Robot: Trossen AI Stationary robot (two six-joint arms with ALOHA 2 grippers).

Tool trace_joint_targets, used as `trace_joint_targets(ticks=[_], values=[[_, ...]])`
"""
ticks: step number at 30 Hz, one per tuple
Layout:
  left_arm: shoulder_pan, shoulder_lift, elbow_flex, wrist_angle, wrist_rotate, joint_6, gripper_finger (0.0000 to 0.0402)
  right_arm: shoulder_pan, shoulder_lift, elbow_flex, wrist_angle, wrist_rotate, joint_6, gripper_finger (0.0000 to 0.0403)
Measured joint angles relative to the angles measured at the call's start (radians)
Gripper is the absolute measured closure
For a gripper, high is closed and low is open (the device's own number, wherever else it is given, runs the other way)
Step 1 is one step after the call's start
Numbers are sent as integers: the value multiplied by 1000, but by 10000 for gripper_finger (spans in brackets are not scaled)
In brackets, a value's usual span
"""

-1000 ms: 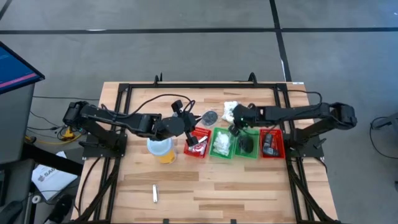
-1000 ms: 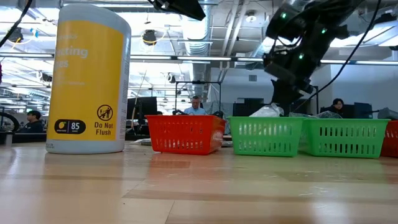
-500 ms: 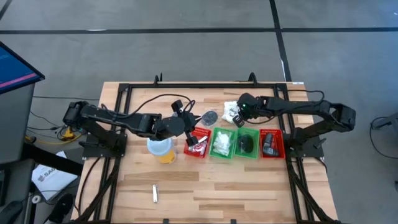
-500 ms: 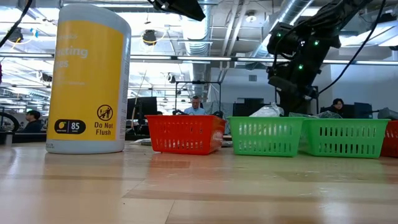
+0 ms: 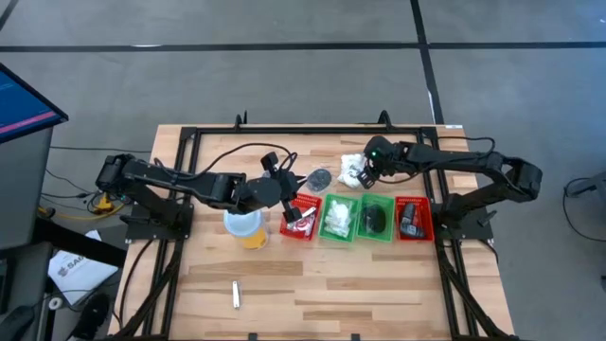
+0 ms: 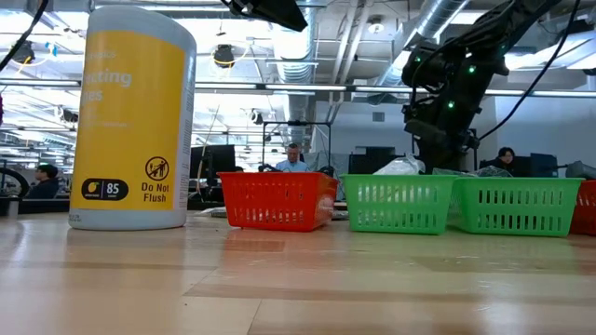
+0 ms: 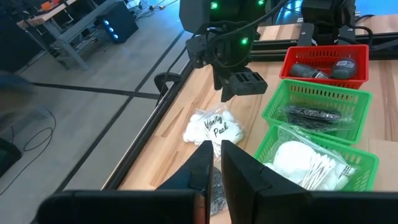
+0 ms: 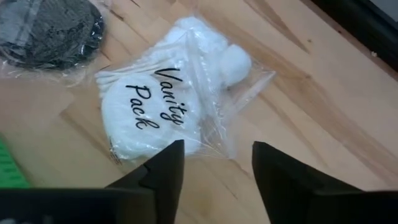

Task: Pick & Place Travel size toiletries
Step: Put the white cotton pack into the left green bin

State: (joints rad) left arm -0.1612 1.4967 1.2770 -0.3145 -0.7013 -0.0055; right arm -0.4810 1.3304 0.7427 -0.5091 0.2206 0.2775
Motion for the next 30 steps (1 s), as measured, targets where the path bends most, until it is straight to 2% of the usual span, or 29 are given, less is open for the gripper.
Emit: trace_joint_targets(ticks=[4, 9, 14, 23, 30], values=[[0, 0, 0, 0, 0, 0, 376, -23, 0, 0, 11, -2, 0, 203], [0, 0, 0, 0, 0, 0, 376, -58, 0, -3, 21, -21, 0, 196], [0, 0, 0, 0, 0, -1, 376, -101, 0, -60, 77, -112, -2, 202], [0, 0, 0, 0, 0, -1, 376, -140, 6, -71, 107, -148, -19, 223], [0, 0, 0, 0, 0, -3, 376, -139, 115, -86, 154, -168, -28, 233]])
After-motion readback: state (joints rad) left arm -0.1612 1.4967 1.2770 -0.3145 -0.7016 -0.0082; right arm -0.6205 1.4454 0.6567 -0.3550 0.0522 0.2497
